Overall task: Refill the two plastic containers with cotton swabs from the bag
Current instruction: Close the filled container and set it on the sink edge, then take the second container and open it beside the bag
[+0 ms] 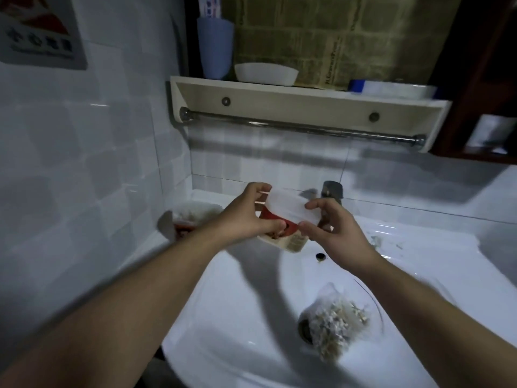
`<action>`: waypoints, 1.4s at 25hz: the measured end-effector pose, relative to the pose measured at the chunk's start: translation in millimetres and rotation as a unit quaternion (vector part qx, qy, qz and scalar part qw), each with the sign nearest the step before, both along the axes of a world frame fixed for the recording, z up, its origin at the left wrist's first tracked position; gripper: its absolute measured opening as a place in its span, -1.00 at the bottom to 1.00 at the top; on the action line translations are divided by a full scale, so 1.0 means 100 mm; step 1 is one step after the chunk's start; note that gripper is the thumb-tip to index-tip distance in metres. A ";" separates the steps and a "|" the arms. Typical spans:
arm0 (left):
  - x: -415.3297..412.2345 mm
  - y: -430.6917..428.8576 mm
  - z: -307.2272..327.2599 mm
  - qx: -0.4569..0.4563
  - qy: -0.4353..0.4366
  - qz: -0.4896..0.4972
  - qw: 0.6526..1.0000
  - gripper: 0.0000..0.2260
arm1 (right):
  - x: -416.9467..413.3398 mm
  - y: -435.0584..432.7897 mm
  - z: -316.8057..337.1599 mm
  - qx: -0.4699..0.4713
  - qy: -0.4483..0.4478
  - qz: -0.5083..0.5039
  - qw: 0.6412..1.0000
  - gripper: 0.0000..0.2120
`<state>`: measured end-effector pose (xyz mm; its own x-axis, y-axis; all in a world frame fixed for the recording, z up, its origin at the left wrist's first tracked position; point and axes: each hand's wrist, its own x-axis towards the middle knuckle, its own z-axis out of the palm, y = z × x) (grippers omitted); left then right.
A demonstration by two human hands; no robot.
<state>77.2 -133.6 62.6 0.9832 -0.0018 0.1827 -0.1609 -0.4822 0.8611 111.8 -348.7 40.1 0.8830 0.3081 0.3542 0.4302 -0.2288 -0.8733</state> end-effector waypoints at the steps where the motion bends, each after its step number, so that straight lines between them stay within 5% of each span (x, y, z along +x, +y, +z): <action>1: -0.04 -0.06 -0.05 -0.002 0.016 -0.024 1.000 -0.24 | -0.05 -0.08 -0.05 -0.010 0.005 0.008 1.000 -0.71; 8: -0.15 -0.37 -0.54 -0.062 0.084 -0.121 0.987 -0.62 | -0.26 -0.45 -0.43 -0.060 0.048 0.026 0.997 -0.67; 17: -0.01 -0.47 -1.11 -0.041 0.123 -0.074 0.989 -0.37 | -0.16 -0.62 -0.86 -0.129 -0.037 0.050 0.990 -0.67; 22: 0.00 -0.51 -1.24 0.030 0.125 -0.074 0.989 -0.32 | -0.06 -0.68 -0.90 -0.107 0.014 0.000 0.994 -0.88; 27: -0.08 -0.59 -1.26 0.129 0.087 -0.083 0.984 0.00 | -0.02 -0.69 -0.92 -0.016 0.132 -0.066 0.989 -0.56; 29: -0.09 -0.60 -1.27 0.102 0.074 -0.098 0.987 0.08 | -0.02 -0.69 -0.92 0.008 0.180 -0.088 0.980 -0.46; 35: -0.13 -0.59 -1.19 0.140 0.044 -0.141 0.979 -0.09 | 0.06 -0.65 -0.91 0.009 0.250 -0.148 0.957 -0.39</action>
<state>64.0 -193.0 -56.3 0.9485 -0.3128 0.0509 -0.2525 -0.6488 0.7179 117.9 -413.8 -50.8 0.9910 0.0158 -0.1330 -0.1244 -0.2592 -0.9578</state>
